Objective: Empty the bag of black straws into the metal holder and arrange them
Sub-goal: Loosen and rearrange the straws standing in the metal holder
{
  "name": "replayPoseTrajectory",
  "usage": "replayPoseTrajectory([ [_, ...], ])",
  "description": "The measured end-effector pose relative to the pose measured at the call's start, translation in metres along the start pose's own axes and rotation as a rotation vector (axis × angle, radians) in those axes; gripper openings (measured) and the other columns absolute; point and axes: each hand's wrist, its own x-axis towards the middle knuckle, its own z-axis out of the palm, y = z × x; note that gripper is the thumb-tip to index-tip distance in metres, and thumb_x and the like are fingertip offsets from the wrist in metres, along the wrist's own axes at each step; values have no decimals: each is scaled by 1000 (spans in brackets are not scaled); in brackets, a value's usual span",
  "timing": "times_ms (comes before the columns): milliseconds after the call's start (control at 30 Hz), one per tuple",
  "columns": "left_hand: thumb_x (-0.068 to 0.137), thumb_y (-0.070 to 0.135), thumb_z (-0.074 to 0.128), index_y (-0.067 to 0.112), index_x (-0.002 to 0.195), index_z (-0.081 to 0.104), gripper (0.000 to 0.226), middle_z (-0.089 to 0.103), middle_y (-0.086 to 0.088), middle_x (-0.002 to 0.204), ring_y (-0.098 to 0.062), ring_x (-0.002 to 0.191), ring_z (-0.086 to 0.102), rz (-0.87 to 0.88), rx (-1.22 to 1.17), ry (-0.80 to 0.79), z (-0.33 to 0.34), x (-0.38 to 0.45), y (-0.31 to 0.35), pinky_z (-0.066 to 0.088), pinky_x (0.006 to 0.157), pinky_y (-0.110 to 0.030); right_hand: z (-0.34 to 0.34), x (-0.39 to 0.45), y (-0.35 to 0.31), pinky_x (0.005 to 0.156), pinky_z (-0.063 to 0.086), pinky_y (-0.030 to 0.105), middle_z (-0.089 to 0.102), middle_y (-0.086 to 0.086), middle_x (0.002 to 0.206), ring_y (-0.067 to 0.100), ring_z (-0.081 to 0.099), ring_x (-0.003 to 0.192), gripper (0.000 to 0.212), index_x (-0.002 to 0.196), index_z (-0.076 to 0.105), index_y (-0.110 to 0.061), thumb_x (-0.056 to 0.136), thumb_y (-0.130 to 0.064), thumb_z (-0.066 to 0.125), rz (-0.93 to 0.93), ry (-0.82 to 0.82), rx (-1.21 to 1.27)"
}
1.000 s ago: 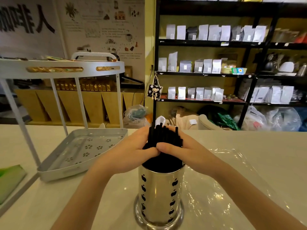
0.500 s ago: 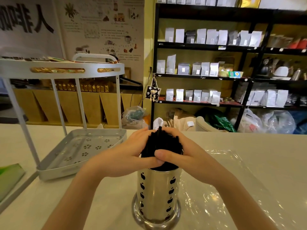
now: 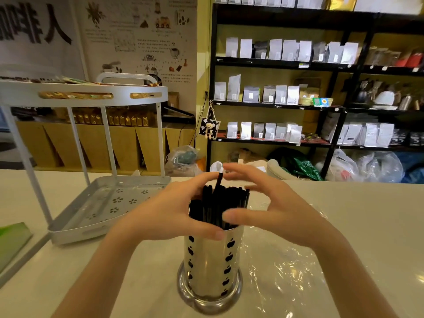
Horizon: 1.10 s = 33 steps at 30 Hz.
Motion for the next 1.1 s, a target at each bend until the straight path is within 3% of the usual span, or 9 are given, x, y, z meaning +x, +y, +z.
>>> replayPoseTrajectory([
  [200,62,28,78,50,125,28,83,70,12,103,2,100,62,-21,-45,101,-3,-2,-3,47,95,-28,20,8,-2,90,27,-5,41,-53,110,-23,36,114,43,120,33,-60,85,-43,51,-171,100,-94],
  [300,58,42,77,46,127,33,82,62,18,116,2,110,56,-25,2,77,-5,-3,-5,42,103,-34,24,9,-1,96,31,5,47,-39,115,-15,41,114,42,129,41,-45,87,-42,46,-246,148,-176],
  [400,62,39,76,47,120,40,69,57,21,121,2,111,54,-1,12,47,-5,-2,-4,43,102,-31,26,8,-1,94,30,4,53,-27,111,-20,41,106,45,130,47,-32,87,-43,40,-286,195,-241],
  [500,59,47,73,53,112,41,63,56,21,121,1,114,52,-4,22,48,-5,-2,-2,43,102,-32,24,8,-1,90,39,8,57,-31,105,-15,49,106,36,121,53,-36,87,-39,41,-270,265,-140],
  [633,64,44,73,56,116,33,66,52,22,125,1,119,47,-27,33,37,-6,-3,-4,38,107,-31,20,9,2,75,46,5,65,-37,81,-9,62,88,24,93,65,-38,80,-18,66,-258,390,-1],
  [800,60,65,55,57,126,27,73,45,22,136,2,124,43,-10,-24,57,-8,-3,-9,36,108,-33,5,8,-1,77,54,21,74,-10,89,11,69,83,19,92,69,-29,78,-16,70,-311,704,187],
  [900,72,63,43,55,118,41,47,48,28,128,8,119,45,10,-71,141,-8,-1,-11,41,102,-28,-6,5,0,76,53,19,75,-12,81,12,70,82,17,92,68,-24,79,-12,67,-309,863,349],
  [1000,84,49,43,39,112,57,33,58,20,120,8,111,50,47,-95,281,-10,2,-12,44,94,-19,-15,5,6,74,52,17,74,-14,76,7,68,78,16,92,67,-23,83,-9,62,-241,1007,444],
  [1100,74,42,46,32,100,63,33,66,13,107,4,101,56,64,-153,387,-13,1,-11,47,82,-9,-22,7,16,70,50,16,74,-9,77,9,66,77,13,94,67,-22,82,-21,64,-156,1082,563],
])
